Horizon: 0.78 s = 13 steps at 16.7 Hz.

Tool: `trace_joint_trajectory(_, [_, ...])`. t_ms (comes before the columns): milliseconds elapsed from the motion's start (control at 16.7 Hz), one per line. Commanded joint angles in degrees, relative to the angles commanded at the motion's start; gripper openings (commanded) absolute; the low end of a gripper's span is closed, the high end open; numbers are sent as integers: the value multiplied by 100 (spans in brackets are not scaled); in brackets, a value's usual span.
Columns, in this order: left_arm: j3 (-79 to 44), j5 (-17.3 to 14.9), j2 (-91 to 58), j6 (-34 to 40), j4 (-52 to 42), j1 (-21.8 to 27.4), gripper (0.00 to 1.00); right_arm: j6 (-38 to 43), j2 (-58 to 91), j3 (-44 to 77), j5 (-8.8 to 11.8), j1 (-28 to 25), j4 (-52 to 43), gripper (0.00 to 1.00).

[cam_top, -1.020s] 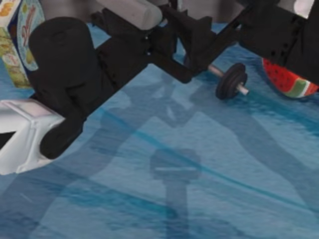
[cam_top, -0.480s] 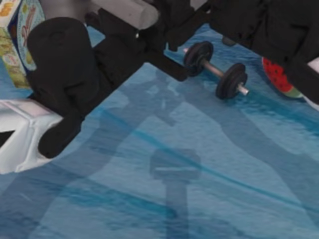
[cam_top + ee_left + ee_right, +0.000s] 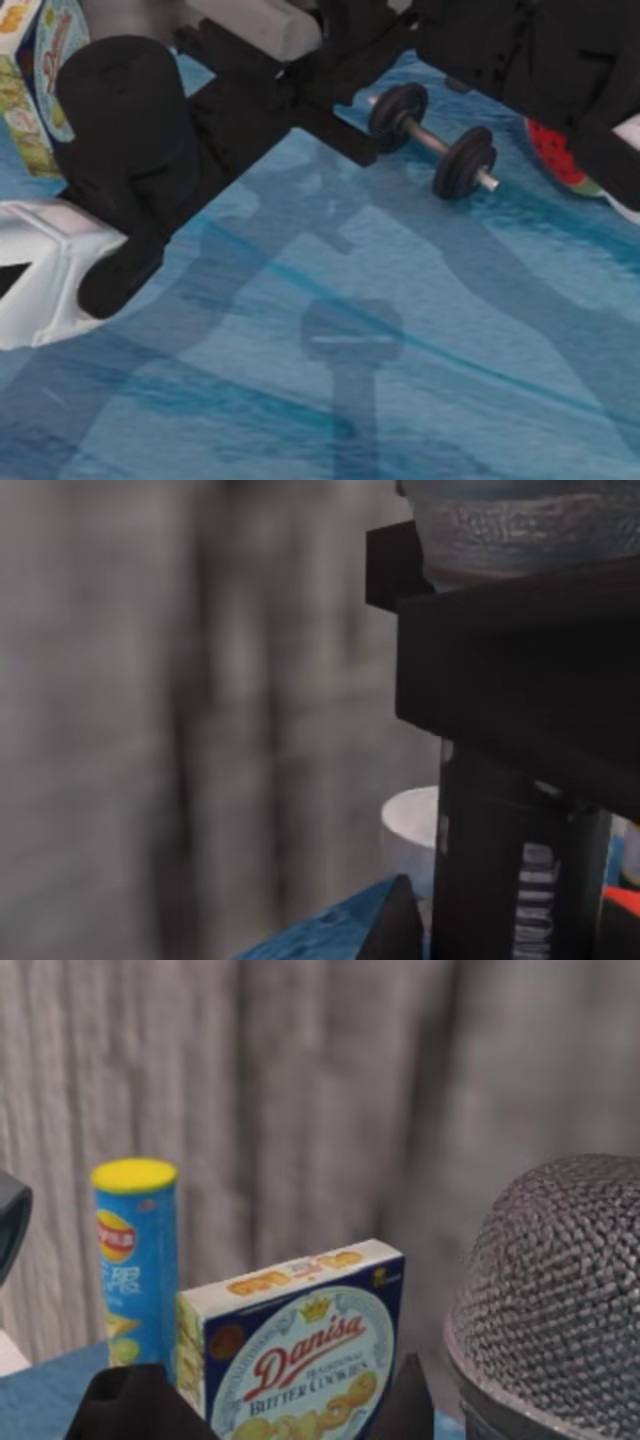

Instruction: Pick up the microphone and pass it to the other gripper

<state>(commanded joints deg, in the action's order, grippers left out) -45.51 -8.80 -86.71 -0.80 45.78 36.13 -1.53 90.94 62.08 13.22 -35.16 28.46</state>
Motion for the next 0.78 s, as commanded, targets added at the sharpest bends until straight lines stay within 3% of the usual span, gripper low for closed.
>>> trace_joint_trajectory(300, [0, 0, 0, 0, 0, 0, 0, 0, 0, 0, 0, 0, 0, 2])
trace_joint_trajectory(780, [0, 0, 0, 0, 0, 0, 0, 0, 0, 0, 0, 0, 0, 0])
